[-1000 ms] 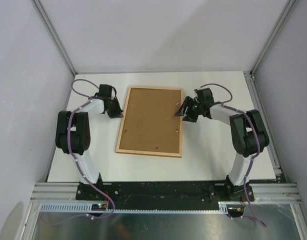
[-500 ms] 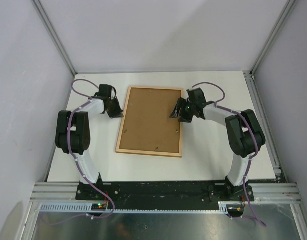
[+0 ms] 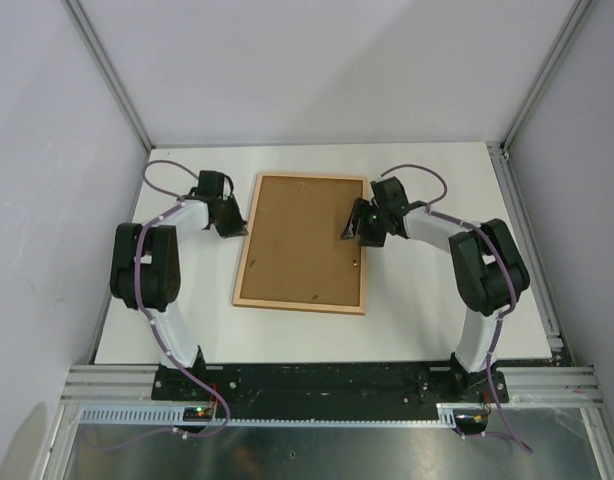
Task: Put the photo into the frame
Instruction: Place the backboard on the frame body, then press the fastener onto the backboard.
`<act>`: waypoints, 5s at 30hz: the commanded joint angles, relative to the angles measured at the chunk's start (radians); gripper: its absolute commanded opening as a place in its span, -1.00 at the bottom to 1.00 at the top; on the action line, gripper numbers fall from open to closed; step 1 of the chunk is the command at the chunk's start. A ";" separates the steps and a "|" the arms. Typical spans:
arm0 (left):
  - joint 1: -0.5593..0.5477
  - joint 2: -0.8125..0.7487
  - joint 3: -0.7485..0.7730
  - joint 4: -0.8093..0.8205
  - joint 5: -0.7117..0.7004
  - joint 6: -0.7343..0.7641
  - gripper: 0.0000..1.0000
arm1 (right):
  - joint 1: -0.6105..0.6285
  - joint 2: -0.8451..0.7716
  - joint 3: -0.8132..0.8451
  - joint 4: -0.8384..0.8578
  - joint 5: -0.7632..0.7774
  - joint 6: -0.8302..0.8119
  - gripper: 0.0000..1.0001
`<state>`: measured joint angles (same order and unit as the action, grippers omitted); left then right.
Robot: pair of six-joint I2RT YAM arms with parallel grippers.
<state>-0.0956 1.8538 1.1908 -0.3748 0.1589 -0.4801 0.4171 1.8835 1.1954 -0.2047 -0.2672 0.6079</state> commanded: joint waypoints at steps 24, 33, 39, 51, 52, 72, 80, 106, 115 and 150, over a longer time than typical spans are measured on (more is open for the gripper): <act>-0.073 -0.252 -0.228 -0.083 -0.060 0.060 -0.35 | 0.064 -0.243 -0.130 -0.132 0.228 -0.278 0.49; -0.073 -0.209 -0.229 -0.083 -0.092 0.075 -0.43 | 0.092 -0.209 -0.158 -0.105 0.264 -0.288 0.48; -0.073 -0.196 -0.233 -0.084 -0.106 0.078 -0.44 | 0.096 -0.199 -0.165 -0.107 0.291 -0.305 0.47; -0.073 -0.186 -0.233 -0.084 -0.100 0.077 -0.46 | 0.126 -0.186 -0.178 -0.105 0.323 -0.319 0.46; -0.073 -0.185 -0.232 -0.083 -0.100 0.077 -0.46 | 0.131 -0.181 -0.178 -0.107 0.329 -0.320 0.45; -0.073 -0.185 -0.240 -0.084 -0.091 0.073 -0.49 | 0.149 -0.148 -0.178 -0.113 0.384 -0.286 -0.20; -0.073 -0.185 -0.242 -0.084 -0.090 0.074 -0.50 | 0.147 -0.143 -0.177 -0.119 0.398 -0.248 -0.73; -0.073 -0.181 -0.245 -0.083 -0.057 0.068 -0.52 | 0.057 -0.190 -0.142 -0.006 0.363 -0.144 0.21; -0.122 -0.180 -0.247 -0.083 -0.060 0.069 -0.57 | -0.004 -0.046 -0.011 0.110 0.408 -0.072 0.29; -0.182 -0.188 -0.260 -0.085 -0.074 0.065 -0.58 | 0.025 0.282 0.333 0.043 0.656 -0.034 0.31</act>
<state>-0.2535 1.6432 0.9630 -0.4278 0.0967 -0.4347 0.4236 2.1414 1.4750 -0.1143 0.3489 0.6167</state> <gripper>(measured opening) 0.212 0.654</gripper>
